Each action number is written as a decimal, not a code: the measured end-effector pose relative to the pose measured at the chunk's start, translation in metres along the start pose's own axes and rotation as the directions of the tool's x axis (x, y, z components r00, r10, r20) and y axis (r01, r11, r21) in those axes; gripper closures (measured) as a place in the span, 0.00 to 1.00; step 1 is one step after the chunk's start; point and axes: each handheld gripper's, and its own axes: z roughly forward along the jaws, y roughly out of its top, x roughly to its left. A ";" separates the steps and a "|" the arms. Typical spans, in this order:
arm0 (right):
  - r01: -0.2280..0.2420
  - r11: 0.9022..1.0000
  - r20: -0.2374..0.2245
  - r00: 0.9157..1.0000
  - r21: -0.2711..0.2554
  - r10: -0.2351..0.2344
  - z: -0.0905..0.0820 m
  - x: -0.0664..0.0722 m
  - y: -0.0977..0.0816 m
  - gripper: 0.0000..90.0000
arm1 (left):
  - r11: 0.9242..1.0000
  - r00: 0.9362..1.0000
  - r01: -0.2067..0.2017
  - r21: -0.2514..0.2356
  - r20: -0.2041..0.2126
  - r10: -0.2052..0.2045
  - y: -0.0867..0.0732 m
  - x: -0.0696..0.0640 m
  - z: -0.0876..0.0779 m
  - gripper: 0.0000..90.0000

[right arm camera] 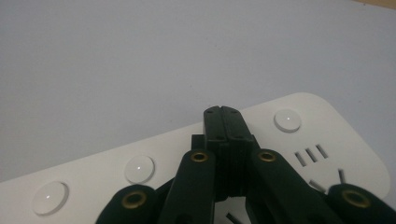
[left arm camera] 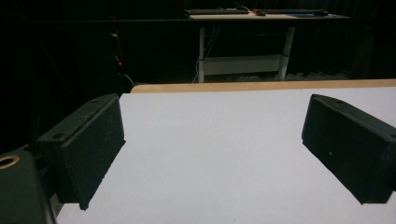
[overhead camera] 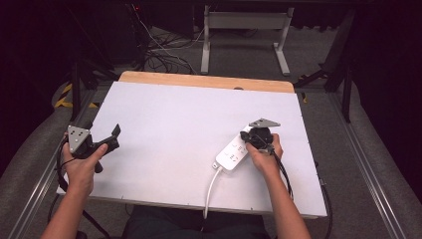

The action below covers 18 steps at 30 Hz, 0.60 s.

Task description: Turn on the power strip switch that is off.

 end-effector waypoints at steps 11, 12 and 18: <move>0.012 1.000 0.018 1.000 -0.005 -0.012 0.000 0.002 0.000 1.00 | 1.000 1.000 -0.004 0.005 0.004 0.004 0.000 -0.001 0.001 0.07; 0.023 1.000 0.028 0.999 -0.005 -0.022 0.000 0.004 0.000 1.00 | 1.000 1.000 0.001 0.003 0.001 -0.001 0.000 -0.001 0.001 0.07; 0.053 0.999 0.051 0.997 0.000 -0.053 -0.001 0.008 0.001 1.00 | 1.000 1.000 -0.002 0.002 0.004 0.002 0.000 -0.001 0.001 0.07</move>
